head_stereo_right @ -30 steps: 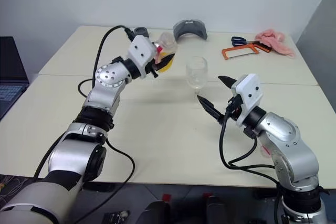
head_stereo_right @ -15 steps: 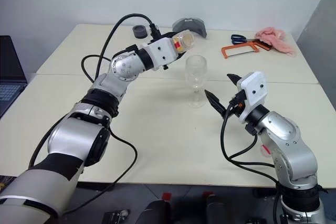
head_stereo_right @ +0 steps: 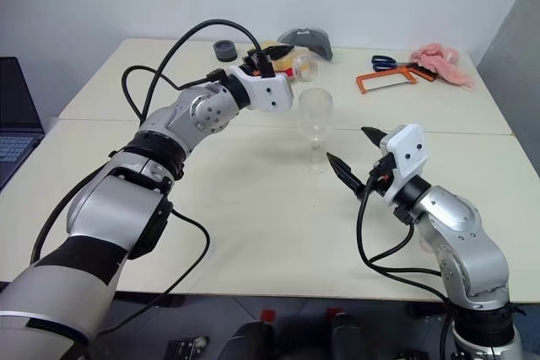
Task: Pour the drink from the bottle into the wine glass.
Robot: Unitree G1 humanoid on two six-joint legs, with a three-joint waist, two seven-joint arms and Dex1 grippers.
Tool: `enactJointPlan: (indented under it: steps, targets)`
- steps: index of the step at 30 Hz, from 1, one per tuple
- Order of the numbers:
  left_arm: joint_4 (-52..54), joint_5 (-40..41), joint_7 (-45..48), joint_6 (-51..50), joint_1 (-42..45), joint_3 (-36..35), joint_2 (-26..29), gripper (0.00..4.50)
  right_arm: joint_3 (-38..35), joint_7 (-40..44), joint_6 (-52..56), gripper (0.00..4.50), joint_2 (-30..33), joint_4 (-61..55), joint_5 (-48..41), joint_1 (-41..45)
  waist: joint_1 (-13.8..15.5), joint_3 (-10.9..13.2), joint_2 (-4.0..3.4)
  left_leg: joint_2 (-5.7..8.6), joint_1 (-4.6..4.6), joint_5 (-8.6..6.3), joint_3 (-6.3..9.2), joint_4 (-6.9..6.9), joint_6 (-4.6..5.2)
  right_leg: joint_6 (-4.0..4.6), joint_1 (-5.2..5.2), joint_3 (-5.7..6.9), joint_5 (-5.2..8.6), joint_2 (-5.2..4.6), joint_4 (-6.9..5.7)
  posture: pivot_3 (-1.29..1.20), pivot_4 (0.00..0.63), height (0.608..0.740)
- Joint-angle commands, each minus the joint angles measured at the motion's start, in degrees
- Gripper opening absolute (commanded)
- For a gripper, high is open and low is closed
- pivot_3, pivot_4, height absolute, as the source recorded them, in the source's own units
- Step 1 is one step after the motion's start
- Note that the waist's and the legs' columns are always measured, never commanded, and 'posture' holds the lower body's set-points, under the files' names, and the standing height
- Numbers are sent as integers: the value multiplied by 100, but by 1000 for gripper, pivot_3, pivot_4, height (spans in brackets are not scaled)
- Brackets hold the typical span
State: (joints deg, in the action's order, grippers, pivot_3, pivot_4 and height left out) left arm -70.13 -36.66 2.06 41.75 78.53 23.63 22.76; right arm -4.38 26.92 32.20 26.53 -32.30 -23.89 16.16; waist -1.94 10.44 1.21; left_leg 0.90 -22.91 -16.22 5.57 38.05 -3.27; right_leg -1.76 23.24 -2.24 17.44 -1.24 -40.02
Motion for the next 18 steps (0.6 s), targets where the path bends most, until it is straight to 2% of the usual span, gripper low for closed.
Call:
enactJointPlan:
  steps: [1,18]
  targets:
    - [46,-170,-377,30,305,104,105,1778,-28,-29,-18,4500,-3,-282,-103,28,0,0,0,0,0,0,0,0,0,0,0,0,0,0,0,0,150,740]
    - [-163,-725,-1065,-161,545,551,161,1778,55,-94,70,4500,19,-372,-199,66,2,0,0,21,0,0,1,3,0,0,0,-2,0,-15,-7,0,150,740]
